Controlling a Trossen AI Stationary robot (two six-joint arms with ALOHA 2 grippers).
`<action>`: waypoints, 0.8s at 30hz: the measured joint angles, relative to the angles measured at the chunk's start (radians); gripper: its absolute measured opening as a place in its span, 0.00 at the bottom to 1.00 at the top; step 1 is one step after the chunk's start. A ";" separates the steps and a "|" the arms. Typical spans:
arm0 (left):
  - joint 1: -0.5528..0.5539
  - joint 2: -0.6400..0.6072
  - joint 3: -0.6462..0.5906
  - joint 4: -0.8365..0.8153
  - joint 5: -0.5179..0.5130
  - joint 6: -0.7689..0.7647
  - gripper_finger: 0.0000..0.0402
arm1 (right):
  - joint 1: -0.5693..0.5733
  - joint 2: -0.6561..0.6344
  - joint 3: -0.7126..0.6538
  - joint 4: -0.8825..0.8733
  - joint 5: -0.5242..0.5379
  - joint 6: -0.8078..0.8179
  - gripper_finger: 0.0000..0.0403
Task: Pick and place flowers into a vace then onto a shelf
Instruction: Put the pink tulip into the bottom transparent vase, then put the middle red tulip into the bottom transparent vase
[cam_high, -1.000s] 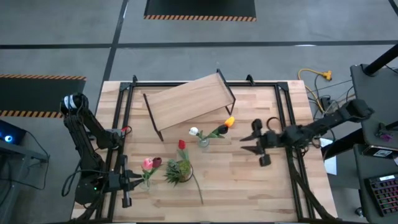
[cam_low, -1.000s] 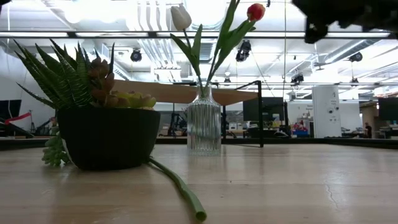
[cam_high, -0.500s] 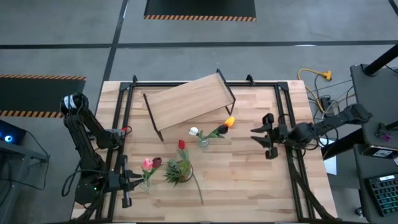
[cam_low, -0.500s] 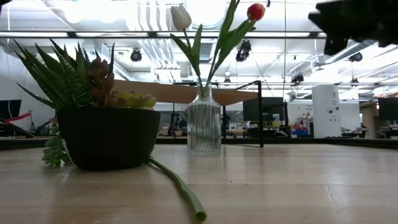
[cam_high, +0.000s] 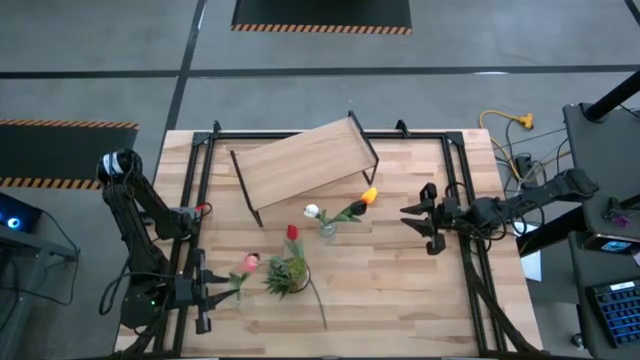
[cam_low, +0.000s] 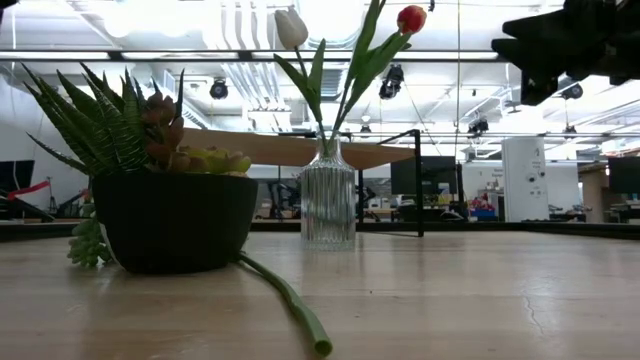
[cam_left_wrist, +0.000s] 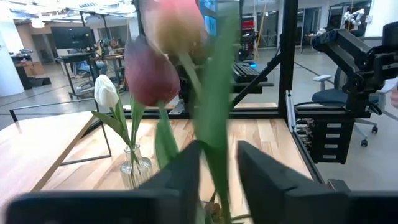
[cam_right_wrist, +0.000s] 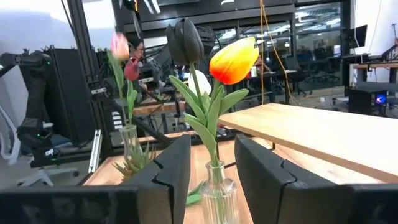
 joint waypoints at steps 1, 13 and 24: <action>-0.002 -0.005 0.000 0.000 0.000 0.000 0.27 | 0.000 0.000 0.002 0.000 0.000 -0.005 0.29; -0.049 -0.178 0.111 0.002 0.002 0.260 0.65 | 0.000 0.000 0.040 0.001 -0.001 -0.068 0.29; 0.394 -0.410 0.146 -0.046 0.509 0.504 0.66 | 0.000 0.001 0.078 0.001 -0.001 -0.165 0.29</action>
